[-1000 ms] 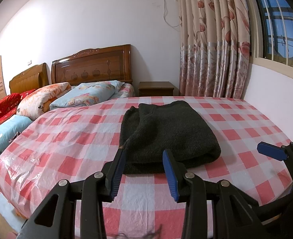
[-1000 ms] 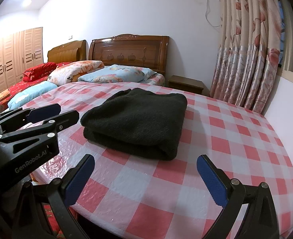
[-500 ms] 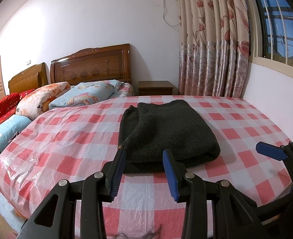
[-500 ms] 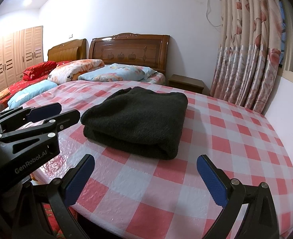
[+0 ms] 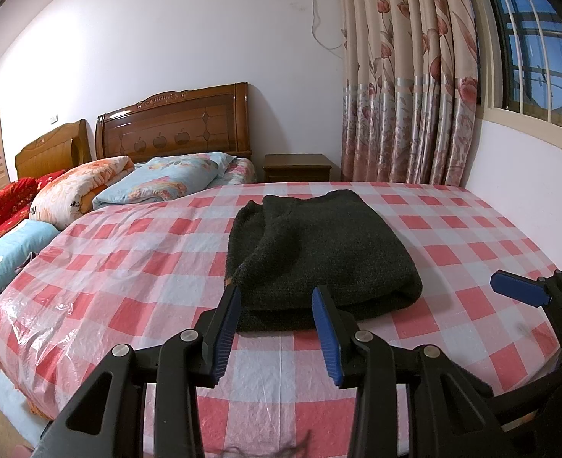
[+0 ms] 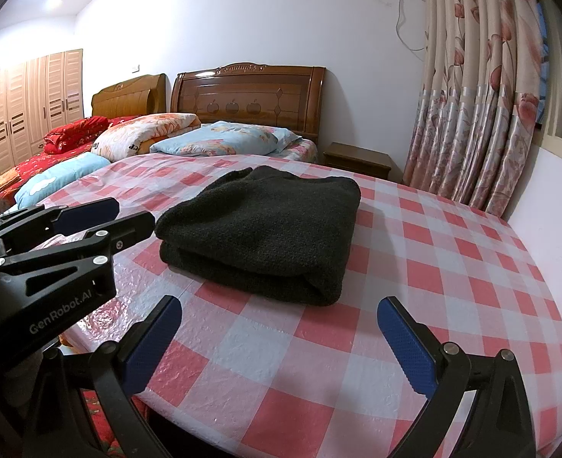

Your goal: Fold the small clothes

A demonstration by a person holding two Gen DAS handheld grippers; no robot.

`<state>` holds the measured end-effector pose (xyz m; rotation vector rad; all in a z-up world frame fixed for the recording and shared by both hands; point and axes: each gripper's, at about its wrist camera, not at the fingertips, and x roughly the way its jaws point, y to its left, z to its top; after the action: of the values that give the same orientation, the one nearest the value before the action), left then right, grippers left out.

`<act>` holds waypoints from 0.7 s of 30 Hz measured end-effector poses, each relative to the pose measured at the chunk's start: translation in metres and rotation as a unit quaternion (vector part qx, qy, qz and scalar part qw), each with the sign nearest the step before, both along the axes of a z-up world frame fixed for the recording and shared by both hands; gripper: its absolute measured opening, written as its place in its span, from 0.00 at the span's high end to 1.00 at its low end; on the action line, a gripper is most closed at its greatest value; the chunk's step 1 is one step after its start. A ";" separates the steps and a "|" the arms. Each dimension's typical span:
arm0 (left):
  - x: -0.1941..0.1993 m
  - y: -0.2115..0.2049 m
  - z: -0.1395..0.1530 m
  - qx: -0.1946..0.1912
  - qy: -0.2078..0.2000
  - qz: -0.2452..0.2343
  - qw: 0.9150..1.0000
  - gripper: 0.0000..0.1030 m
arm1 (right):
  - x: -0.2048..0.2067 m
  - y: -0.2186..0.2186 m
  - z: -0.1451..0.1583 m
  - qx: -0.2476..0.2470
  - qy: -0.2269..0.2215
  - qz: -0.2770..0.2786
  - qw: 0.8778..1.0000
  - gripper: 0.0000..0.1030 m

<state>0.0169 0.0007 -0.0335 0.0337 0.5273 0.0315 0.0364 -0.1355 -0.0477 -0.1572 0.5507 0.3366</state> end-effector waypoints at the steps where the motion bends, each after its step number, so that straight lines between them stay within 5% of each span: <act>1: 0.000 0.000 -0.001 0.000 0.000 0.000 1.000 0.62 | 0.000 0.000 0.000 0.000 0.000 0.000 1.000 0.00; 21: 0.010 0.005 -0.010 -0.010 -0.007 -0.009 1.000 0.62 | 0.004 0.001 -0.006 -0.002 0.008 0.007 1.000 0.00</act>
<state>0.0264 0.0056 -0.0439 0.0198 0.5135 0.0086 0.0403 -0.1344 -0.0539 -0.1630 0.5658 0.3514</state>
